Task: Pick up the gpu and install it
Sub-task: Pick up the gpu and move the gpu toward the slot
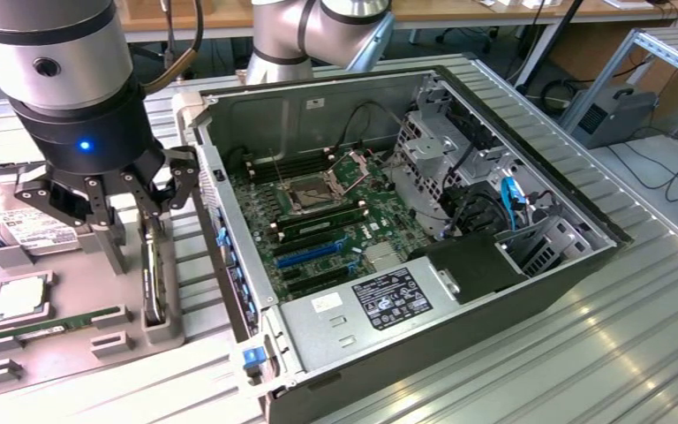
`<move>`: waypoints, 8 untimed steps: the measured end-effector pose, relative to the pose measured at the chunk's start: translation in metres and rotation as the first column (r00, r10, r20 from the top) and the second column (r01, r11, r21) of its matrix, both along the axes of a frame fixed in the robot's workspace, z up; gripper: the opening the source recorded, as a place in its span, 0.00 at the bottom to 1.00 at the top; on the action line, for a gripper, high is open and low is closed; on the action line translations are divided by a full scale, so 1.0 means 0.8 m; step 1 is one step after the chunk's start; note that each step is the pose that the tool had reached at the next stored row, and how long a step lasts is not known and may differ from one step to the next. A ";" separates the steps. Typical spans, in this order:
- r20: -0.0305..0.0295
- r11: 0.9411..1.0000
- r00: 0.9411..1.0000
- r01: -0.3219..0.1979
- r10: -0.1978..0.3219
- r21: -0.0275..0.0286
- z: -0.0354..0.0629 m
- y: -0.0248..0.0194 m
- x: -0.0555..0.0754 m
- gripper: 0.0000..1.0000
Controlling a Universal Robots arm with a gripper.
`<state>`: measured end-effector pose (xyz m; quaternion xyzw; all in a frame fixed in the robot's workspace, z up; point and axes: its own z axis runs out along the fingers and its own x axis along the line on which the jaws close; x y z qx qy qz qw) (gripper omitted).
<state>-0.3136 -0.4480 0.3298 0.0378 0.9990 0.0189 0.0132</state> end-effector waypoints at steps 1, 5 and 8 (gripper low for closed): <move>0.000 1.000 1.000 0.000 0.000 0.000 0.000 0.0002 0.000 0.42; 0.000 1.000 1.000 0.000 0.000 0.000 -0.002 0.0007 0.000 0.42; 0.000 1.000 1.000 0.000 0.000 0.000 -0.003 0.0011 0.000 0.42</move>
